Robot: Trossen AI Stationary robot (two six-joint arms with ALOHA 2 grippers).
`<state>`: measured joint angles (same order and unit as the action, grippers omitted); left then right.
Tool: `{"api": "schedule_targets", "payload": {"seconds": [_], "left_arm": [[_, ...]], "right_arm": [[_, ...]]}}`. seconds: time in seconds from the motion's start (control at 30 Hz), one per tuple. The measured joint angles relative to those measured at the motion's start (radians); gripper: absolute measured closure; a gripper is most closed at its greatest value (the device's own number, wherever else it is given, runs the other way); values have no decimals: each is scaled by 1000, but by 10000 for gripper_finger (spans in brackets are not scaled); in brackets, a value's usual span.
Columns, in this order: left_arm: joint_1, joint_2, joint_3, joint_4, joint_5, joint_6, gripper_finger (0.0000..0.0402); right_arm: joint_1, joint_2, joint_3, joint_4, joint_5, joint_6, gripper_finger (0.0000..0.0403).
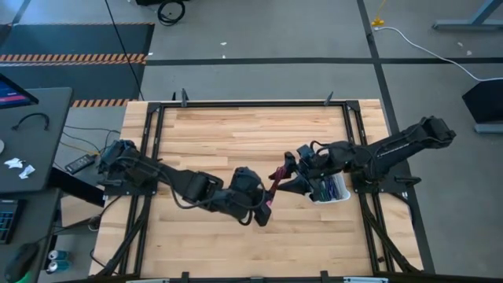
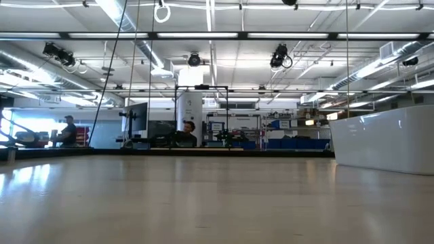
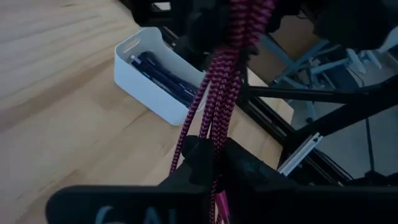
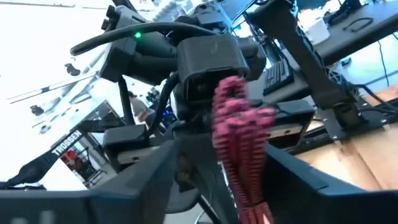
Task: Pick and place USB-C Cables
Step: Put the red charging cable into the white bin
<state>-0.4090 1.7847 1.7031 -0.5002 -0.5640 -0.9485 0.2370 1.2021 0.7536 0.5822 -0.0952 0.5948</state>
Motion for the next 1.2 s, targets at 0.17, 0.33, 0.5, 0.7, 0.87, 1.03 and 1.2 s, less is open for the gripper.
{"api": "schedule_targets", "payload": {"seconds": [0.17, 0.33, 0.5, 0.7, 0.87, 1.03, 1.2], "left_arm": [[3, 0, 0, 20, -5, -6, 367], [5, 0, 0, 8, 2, -56, 330], [0, 0, 0, -62, 38, -119, 269], [-20, 0, 0, -130, 40, -166, 220], [-19, 0, 0, -133, 36, -166, 208], [-6, 0, 0, -133, 34, -140, 217], [-2, 0, 0, -133, 37, -140, 227]], "right_arm": [[-3, -7, 12, -21, 27, 4, 283], [-24, -61, 11, -120, 79, -1, 377], [-50, -235, 12, -437, 199, 65, 372], [-88, -476, 59, -1169, 277, 313, 375], [-102, -539, 41, -1711, 273, 585, 375], [-113, -527, -66, -1767, 239, 655, 369], [-164, -473, -58, -1745, 217, 654, 369]]}}
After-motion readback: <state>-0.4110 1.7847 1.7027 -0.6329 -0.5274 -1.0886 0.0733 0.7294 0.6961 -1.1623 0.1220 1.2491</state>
